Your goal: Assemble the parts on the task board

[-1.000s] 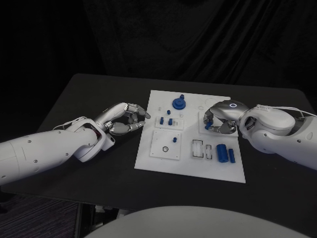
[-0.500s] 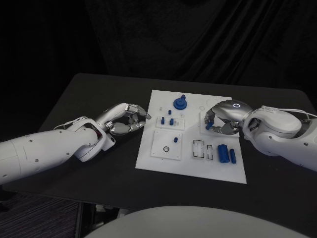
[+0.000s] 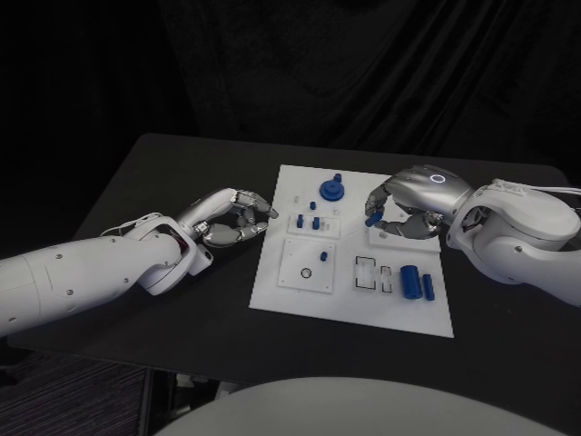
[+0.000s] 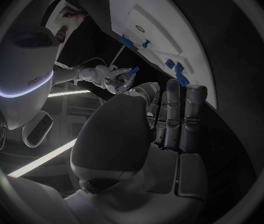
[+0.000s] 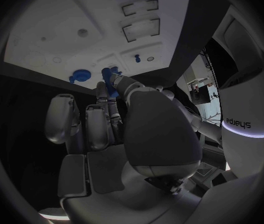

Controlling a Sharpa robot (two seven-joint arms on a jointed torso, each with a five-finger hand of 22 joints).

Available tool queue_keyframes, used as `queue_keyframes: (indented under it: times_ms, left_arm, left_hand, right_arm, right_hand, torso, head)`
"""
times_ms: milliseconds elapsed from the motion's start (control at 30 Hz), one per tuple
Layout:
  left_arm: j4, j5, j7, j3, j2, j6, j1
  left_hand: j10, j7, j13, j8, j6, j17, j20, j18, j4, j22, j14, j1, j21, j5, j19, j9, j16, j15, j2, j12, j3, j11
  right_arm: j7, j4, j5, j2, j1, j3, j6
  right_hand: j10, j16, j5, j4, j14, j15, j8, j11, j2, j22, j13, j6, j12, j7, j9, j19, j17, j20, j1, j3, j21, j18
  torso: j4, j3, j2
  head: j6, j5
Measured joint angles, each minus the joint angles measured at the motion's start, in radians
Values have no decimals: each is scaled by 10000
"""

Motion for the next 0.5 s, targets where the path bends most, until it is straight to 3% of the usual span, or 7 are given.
queue_keyframes:
  times_ms: [200,500]
  left_arm:
    - [-35,0,-3,1,19,8,-37]
    - [-60,1,-4,1,41,28,-56]
  left_hand:
    - [-37,0,-9,0,0,0,-1,0,0,0,0,0,0,0,-74,-10,0,0,0,0,0,37]
    - [-37,0,-18,0,0,1,-1,0,-28,0,0,0,0,41,-73,-10,0,0,0,0,29,37]
  right_arm:
    - [0,434,-67,280,-25,-6,15]
    - [70,90,-740,1385,-622,-5,72]
  right_hand:
    - [26,96,0,0,78,8,13,26,-41,-1,-9,12,-35,-13,0,36,187,-36,-41,-1,75,0]
    - [25,126,0,29,114,-26,-8,26,-84,-2,-46,13,-162,-15,0,36,255,-36,-84,-31,115,1]
  torso:
    - [2,-4,1]
    - [10,-10,2]
  head:
    - [0,92]
    - [0,205]
